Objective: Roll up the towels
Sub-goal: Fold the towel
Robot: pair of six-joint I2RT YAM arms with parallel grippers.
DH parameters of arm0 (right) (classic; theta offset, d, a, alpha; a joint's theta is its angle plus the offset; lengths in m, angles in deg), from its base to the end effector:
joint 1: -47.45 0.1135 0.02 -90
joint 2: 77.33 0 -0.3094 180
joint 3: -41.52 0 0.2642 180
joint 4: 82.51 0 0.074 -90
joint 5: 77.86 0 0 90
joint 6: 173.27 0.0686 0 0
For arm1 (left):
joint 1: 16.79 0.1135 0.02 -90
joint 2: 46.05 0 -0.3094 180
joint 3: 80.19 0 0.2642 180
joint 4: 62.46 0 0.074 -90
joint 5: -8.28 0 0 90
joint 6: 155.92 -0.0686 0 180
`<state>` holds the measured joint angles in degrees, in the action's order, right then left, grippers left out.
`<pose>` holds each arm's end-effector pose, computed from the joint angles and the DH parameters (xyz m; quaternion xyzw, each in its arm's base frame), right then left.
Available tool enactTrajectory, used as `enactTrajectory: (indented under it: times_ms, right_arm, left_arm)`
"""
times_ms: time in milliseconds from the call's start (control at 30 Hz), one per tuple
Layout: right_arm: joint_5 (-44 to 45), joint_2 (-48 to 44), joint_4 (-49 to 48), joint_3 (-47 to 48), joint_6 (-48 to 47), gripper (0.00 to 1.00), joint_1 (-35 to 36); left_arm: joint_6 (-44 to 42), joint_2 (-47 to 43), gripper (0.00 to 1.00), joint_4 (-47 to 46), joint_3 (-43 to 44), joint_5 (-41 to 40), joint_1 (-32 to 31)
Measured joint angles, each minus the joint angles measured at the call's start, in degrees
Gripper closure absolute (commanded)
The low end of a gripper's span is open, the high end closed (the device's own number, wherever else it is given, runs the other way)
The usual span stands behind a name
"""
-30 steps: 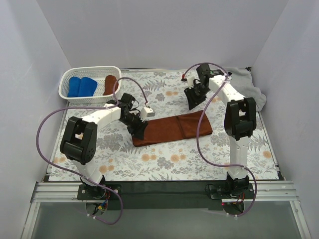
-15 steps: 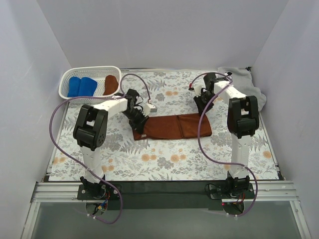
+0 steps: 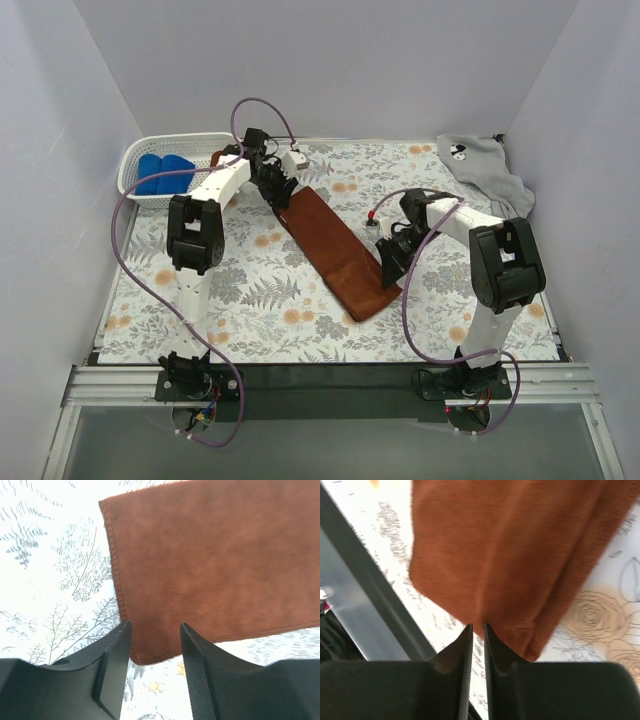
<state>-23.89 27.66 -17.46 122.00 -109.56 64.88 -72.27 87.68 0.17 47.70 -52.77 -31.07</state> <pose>0.3137 0.1408 0.1733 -0.3552 0.8821 0.3081 0.0275 0.5208 -0.1668 0.1855 0.2163 0.9275 -0.2575 0.1634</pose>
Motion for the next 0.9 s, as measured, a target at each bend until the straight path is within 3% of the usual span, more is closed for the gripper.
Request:
enactTrajectory:
  times_ms: [100, 433, 900]
  right_arm:
    - [-1.9, -1.5, 1.1, 0.3, -0.9, 0.79, -0.3]
    - [-3.7, -1.4, 1.6, 1.9, -1.4, 0.69, -4.9]
    - [1.2, -0.1, -2.7, -2.6, -0.9, 0.7, -3.5]
  left_arm:
    - [0.6, -2.9, 0.59, -0.6, -2.2, 1.4, -0.3]
    - [6.7, -18.2, 0.6, -3.1, -23.5, 5.8, -2.6]
    - [13.0, -16.1, 0.58, -9.6, -27.1, 16.8, -13.0]
